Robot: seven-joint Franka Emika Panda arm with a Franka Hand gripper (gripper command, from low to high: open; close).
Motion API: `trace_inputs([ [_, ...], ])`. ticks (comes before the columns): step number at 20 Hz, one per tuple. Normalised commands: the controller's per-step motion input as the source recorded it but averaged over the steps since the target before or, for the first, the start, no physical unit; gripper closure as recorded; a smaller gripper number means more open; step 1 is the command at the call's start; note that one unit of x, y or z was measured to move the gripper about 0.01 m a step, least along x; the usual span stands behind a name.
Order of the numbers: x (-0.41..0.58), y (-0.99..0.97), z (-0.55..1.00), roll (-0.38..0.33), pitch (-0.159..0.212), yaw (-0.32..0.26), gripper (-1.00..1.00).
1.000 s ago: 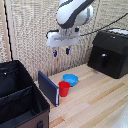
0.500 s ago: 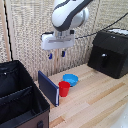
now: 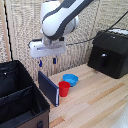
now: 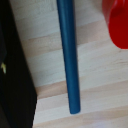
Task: Discover the targeted book and set your gripper to the appropriate amplitude. Smoothly guide your gripper in the direction of the book and snatch it firmly. Search for the back section of the caddy. Move the held book towards the back section and lightly deposit it inside.
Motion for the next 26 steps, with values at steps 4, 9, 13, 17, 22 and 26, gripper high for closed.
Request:
trace_inputs([
  [4, 0.173, 0.13, -0.32, -0.084, 0.021, 0.077, -1.0],
  [9, 0.113, -0.01, -0.32, -0.037, 0.001, 0.073, -1.0],
  [13, 0.161, 0.0, -0.33, -0.003, 0.0, 0.082, -1.0],
  [17, 0.126, -0.01, -0.31, -0.056, -0.003, 0.099, -1.0],
  [22, 0.09, -0.01, -0.21, -0.045, 0.013, 0.092, 1.0],
  [26, 0.029, 0.0, -0.02, 0.0, 0.024, 0.008, 1.0],
])
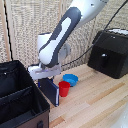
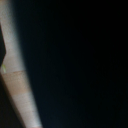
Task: Discover the targeted book and set your gripper to the appropriate amplitude. Smoothly guide your gripper in the direction of the book and snatch it firmly. Search for the back section of the caddy. Move the held book towards the back section and lightly deposit it inside.
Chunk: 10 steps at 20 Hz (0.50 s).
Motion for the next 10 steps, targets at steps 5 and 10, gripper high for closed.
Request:
trace_inputs([
  [5, 0.0, 0.0, 0.0, 0.0, 0.0, 0.001, 1.0],
  [10, 0.015, 0.0, 0.03, 0.005, -0.006, 0.032, 1.0],
])
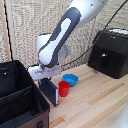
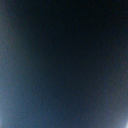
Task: Discover the targeted book and set your gripper to the appropriate amplitude. Smoothly guide your gripper in the direction of the book and snatch it firmly. Search for the back section of the caddy. Move the held book towards the back section and lightly deposit it inside.
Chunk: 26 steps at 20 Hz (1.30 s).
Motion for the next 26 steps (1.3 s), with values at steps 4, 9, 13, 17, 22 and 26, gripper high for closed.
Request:
trace_inputs([
  [4, 0.041, -0.04, 0.67, 0.101, -0.02, -0.009, 1.0],
  [9, 0.007, -0.15, 0.99, 0.031, 0.0, -0.152, 1.0],
  [13, 0.078, -0.13, 1.0, 0.0, 0.015, -0.257, 1.0],
  [17, 0.121, -0.03, 0.91, -0.034, 0.025, -0.306, 1.0],
  [22, 0.107, 0.0, 0.83, -0.061, 0.015, -0.325, 1.0],
  [26, 0.079, 0.0, 0.81, -0.074, 0.003, -0.327, 1.0],
])
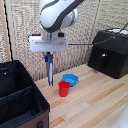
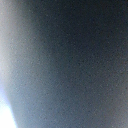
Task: Discover the targeted book and set your gripper to the appropriate amplitude. Smoothly guide your gripper in the direction of the book and snatch it firmly. Search for the back section of the caddy. Move the held book towards the back section and lightly deposit it inside.
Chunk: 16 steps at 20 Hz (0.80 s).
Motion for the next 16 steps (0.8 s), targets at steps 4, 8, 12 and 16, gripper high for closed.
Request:
trace_inputs([
  [4, 0.169, 0.06, 0.75, -0.071, 0.0, -0.29, 1.0],
  [8, 0.284, 0.1, 0.78, -0.113, 0.0, -0.254, 1.0],
  [12, 0.414, 0.17, 0.72, -0.077, 0.0, -0.206, 1.0],
  [16, 0.623, 0.22, 0.63, -0.016, 0.009, -0.14, 1.0],
])
